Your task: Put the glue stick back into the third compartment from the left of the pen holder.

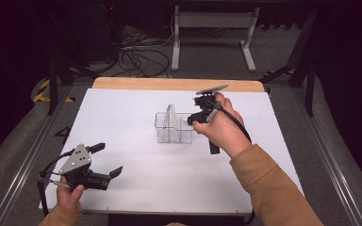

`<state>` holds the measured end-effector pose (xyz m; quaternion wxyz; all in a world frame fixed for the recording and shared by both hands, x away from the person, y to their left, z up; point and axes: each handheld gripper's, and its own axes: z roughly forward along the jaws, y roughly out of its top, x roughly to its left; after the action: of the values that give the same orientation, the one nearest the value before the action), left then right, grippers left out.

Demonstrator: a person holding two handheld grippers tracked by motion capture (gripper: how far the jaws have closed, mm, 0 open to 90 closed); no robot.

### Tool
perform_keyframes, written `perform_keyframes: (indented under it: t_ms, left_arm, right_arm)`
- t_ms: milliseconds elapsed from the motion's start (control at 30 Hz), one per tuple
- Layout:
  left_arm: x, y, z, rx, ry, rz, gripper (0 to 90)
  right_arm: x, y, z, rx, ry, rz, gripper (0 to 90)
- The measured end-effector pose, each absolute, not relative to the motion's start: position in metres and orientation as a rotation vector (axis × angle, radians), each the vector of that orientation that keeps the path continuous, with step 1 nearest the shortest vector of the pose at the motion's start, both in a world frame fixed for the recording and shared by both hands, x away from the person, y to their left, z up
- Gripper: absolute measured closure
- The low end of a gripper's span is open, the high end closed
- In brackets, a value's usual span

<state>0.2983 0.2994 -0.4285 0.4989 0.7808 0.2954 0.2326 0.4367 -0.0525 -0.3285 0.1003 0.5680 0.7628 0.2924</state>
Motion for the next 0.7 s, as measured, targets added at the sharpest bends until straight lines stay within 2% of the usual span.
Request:
perform_keyframes:
  t_ms: [267, 367, 700]
  left_arm:
    - [0.298, 0.299, -0.429, 1.892, 0.715, 0.561, 2.2]
    - [0.298, 0.300, -0.428, 1.888, 0.715, 0.563, 2.2]
    - [0.298, 0.300, -0.428, 1.888, 0.717, 0.564, 2.2]
  right_arm:
    - [0.442, -0.047, -0.336, 1.612, 2.260, 0.847, 63.8]
    - [0.446, -0.045, -0.341, 1.469, 2.266, 0.916, 38.3]
    - [0.439, -0.047, -0.338, 1.305, 2.279, 1.007, 29.6]
